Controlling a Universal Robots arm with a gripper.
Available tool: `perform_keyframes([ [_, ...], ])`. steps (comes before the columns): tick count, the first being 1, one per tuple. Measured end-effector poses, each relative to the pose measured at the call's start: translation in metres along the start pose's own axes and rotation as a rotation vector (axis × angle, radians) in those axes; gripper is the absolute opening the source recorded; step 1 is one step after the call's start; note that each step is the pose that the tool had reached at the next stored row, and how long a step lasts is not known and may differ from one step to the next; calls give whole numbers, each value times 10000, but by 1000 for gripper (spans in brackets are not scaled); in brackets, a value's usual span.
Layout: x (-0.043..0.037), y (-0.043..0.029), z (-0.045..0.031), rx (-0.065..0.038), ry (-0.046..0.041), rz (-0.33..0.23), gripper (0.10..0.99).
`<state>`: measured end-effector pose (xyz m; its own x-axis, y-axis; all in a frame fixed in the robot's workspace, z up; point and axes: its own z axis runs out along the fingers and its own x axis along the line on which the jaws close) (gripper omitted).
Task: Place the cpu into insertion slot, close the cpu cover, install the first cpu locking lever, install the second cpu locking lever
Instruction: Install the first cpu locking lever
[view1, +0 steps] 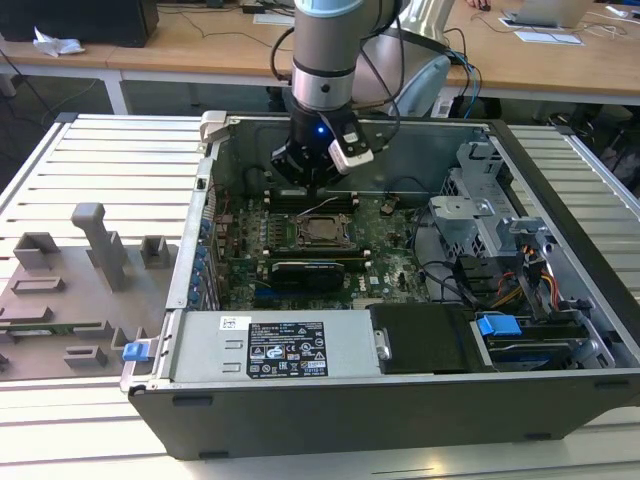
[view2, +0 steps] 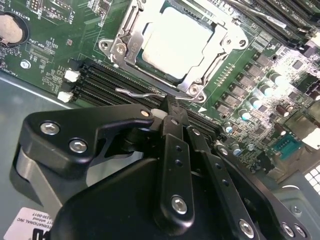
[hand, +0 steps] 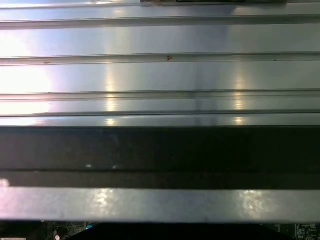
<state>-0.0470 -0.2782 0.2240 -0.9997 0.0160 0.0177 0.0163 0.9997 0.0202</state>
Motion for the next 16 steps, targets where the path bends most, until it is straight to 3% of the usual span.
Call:
perform_keyframes([
  [11, -16, 1, 74, 1, 0, -3, 106],
  [16, -117, 16, 93, -1, 0, -1, 106],
])
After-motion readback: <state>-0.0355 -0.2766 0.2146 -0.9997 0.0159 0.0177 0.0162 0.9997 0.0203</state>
